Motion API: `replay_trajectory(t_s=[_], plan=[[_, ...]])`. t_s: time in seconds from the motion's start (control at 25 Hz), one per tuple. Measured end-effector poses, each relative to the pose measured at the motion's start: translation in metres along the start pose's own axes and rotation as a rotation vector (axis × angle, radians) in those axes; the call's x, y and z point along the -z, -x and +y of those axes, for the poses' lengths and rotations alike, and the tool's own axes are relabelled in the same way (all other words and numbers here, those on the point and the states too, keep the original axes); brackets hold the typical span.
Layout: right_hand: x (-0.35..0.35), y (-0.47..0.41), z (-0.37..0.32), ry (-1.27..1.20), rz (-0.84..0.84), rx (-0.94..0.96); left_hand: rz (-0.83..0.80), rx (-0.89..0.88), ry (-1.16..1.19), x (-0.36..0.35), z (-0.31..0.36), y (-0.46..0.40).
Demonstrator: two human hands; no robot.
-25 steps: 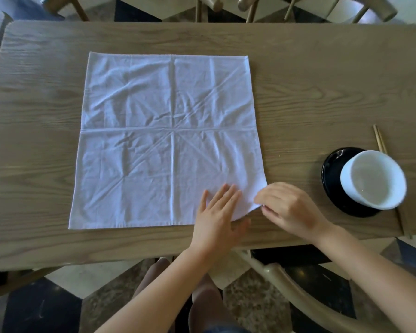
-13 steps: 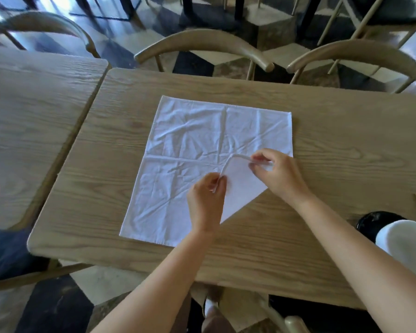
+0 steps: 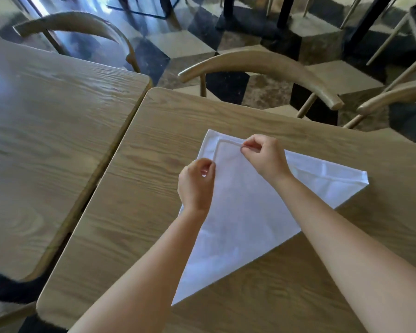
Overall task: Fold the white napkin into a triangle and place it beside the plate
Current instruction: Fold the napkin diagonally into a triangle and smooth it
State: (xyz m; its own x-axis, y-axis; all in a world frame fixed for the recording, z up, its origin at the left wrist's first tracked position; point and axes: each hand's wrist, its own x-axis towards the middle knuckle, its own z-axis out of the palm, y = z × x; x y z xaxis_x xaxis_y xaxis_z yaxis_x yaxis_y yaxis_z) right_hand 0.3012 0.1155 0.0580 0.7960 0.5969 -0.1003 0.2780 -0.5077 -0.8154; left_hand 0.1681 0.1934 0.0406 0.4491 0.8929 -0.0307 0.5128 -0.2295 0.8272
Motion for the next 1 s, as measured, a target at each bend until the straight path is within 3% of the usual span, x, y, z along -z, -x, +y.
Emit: replay_trajectory(t_s=[0.28,0.6,0.72,0.84,0.88,1.0], plan=[[-0.048,-0.062,0.002,0.167,0.055,-0.137,0.029,0.002,-0.33,-0.019,-0.021,-0.074],[-0.065,-0.073,0.018,0.401,0.138,-0.162,-0.003,-0.012,-0.338,-0.03,-0.034,-0.081],[-0.067,-0.071,0.02,0.449,0.172,-0.146,-0.05,-0.235,-0.416,-0.034,-0.034,-0.08],[-0.061,-0.064,0.022,0.511,0.178,-0.104,-0.282,-0.489,-0.56,-0.05,-0.03,-0.069],[-0.054,-0.057,0.024,0.485,0.232,-0.105,-0.353,-0.487,-0.576,-0.056,-0.031,-0.064],[-0.008,-0.015,0.054,0.315,0.598,-0.239,-0.452,-0.435,-0.639,-0.066,-0.038,-0.058]])
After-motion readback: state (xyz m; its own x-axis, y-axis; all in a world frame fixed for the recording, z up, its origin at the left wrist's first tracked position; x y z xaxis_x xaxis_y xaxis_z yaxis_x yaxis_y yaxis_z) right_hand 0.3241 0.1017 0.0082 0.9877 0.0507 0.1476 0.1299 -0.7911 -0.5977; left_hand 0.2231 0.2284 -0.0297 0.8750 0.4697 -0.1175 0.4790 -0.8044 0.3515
